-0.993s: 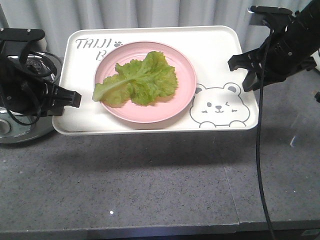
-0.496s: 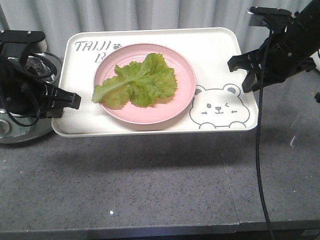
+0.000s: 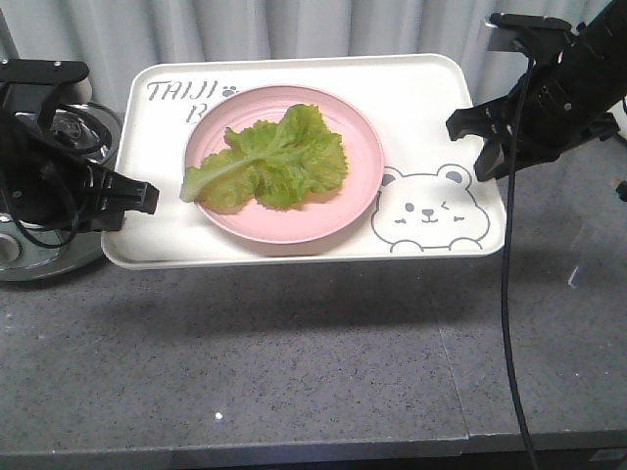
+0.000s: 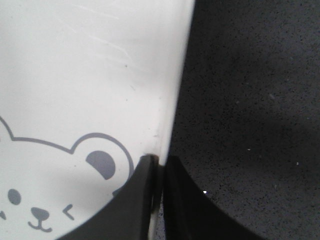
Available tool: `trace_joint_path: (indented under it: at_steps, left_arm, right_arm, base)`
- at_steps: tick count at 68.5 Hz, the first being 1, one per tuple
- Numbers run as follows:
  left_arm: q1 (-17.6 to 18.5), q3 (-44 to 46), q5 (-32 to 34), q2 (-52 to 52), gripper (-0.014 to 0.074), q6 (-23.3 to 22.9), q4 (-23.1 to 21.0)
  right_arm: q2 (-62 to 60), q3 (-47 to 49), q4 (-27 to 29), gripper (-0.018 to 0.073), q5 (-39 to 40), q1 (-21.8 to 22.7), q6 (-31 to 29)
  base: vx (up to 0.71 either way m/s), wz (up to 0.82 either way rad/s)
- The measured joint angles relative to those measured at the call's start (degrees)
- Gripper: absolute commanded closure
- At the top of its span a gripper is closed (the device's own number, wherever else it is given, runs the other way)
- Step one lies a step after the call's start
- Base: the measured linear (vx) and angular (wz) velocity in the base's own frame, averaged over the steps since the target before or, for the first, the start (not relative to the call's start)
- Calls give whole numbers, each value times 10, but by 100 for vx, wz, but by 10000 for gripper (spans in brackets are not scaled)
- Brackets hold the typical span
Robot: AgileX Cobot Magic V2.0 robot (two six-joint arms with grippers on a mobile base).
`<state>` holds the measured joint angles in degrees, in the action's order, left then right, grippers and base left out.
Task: Transfer vegetables to tray and serve
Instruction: 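Hold the tray level with both grippers while the base backs away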
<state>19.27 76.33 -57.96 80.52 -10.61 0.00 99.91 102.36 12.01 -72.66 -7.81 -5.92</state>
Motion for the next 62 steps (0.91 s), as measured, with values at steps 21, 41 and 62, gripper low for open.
trace_joint_path:
  at_steps: [21, 41, 62]
  left_arm:
    - [0, 0, 0, 0, 602, 0, 0]
    - [0, 0, -1, 0, 602, 0, 0]
    - [0, 0, -1, 0, 602, 0, 0]
  right_arm:
    - [0, 0, 0, 565, 0, 0, 0]
    - [0, 0, 0, 565, 0, 0, 0]
    - [0, 0, 0, 565, 0, 0, 0]
  base:
    - [0, -2]
    - [-1, -6]
    - [-2, -11]
